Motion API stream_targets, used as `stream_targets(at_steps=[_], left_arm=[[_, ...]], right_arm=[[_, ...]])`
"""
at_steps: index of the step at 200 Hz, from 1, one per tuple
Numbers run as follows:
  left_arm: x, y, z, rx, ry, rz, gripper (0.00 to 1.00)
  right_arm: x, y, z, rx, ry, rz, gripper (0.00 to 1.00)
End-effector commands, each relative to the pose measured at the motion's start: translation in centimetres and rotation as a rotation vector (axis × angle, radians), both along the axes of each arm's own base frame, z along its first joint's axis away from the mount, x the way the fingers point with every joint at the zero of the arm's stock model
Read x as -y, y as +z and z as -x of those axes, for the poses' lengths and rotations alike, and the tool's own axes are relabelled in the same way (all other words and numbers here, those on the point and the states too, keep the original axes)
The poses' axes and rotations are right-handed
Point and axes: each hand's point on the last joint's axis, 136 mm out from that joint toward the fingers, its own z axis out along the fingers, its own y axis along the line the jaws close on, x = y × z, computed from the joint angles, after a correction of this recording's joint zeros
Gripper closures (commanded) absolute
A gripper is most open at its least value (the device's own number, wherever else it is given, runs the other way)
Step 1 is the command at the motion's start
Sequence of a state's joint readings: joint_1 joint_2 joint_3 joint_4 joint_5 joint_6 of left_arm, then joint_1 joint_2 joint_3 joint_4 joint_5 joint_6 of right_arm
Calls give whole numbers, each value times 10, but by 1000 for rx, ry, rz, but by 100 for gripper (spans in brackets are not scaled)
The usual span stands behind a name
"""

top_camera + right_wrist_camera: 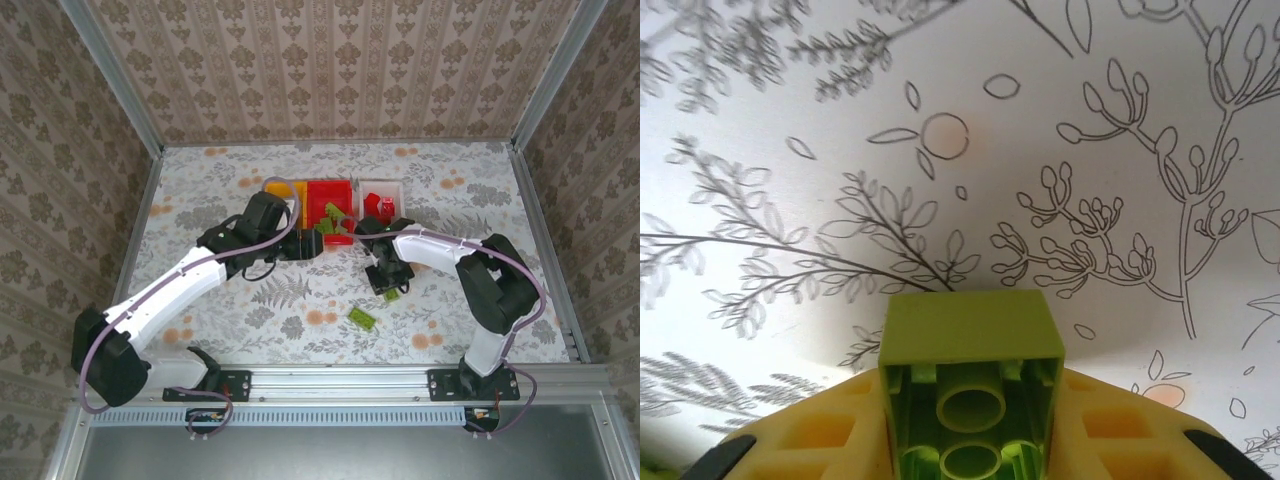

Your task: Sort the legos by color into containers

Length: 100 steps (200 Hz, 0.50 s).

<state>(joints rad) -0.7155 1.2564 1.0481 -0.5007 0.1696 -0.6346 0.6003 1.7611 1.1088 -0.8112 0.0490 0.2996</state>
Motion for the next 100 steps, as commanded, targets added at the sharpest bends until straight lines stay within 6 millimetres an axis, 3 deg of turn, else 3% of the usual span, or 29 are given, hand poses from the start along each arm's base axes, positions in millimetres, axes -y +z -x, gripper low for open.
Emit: stream_targets(at_steps=[1,24,51,76,100], left_arm=[[-9,40,-6,138,58,17,29],[-19,54,-8,195,100,13,29],[-25,59,-8,212,110,-8,29],[-27,57,-5,207,107,-20,29],[-29,52,-1,190,99,-37,29]], right_arm=[[-33,49,-31,134,-44,-154,71],[-67,82,-68,228,-89,-279,71],[-102,103,-115,308,-134,-372,71],[-127,104,-155,336,-163,-409,71],[-140,92,-189,340,-208,-427,70]])
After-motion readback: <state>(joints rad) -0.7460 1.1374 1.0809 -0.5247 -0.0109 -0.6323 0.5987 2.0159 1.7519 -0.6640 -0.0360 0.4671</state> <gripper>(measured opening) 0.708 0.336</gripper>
